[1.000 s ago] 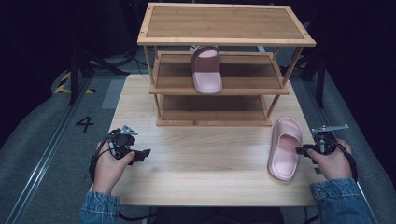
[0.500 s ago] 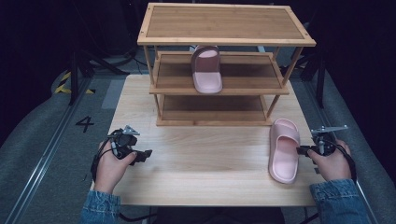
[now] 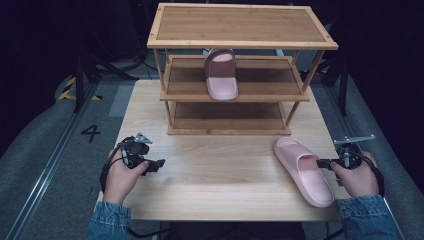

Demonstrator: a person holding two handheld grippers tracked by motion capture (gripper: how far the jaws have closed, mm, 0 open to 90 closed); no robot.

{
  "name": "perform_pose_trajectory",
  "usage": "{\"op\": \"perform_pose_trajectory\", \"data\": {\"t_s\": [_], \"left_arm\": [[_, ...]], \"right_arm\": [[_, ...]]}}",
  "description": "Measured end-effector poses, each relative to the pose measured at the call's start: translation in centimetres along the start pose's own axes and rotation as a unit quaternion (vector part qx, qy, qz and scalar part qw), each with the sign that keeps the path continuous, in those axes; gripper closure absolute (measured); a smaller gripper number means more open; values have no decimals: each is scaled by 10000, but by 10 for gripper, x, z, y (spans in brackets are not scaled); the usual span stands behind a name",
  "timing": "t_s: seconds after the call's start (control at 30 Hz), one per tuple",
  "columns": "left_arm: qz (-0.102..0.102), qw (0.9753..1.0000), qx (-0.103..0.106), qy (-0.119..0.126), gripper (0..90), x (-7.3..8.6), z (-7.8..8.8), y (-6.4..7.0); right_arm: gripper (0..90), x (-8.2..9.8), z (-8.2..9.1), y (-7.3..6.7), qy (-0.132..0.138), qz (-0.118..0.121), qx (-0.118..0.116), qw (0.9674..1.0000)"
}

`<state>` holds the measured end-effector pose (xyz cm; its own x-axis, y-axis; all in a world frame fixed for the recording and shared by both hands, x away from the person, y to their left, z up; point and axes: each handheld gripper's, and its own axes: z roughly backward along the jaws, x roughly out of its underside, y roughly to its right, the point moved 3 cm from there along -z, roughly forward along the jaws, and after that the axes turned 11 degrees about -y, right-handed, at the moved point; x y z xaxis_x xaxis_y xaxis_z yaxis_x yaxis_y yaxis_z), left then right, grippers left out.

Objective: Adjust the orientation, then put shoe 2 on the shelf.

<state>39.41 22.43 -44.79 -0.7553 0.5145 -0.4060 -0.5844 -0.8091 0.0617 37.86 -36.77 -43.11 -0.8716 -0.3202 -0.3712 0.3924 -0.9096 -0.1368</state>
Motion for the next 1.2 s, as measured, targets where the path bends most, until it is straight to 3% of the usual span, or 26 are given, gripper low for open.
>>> {"op": "perform_pose_trajectory", "data": {"t_s": [0.3, 0.6, 0.93, 0.97, 1.2], "left_arm": [[51, 10000, 4, 29, 225, 2, 2, -1], [112, 9999, 17, 59, 225, 5, 5, -5], [122, 9999, -8, 28, 225, 6, 4, -7], [116, 9999, -12, 7, 225, 7, 4, -8], [141, 9999, -36, 24, 224, 8, 4, -9]], "right_arm": [[857, -6, 14, -19, 127, 293, -134, 9994], [858, -13, 27, -29, 185, 330, -242, 9990], [858, -32, 61, -36, 332, 509, -236, 9979], [858, -38, 68, -36, 297, 557, -326, 9975], [858, -60, 90, -39, 354, 666, -333, 9966]]}}
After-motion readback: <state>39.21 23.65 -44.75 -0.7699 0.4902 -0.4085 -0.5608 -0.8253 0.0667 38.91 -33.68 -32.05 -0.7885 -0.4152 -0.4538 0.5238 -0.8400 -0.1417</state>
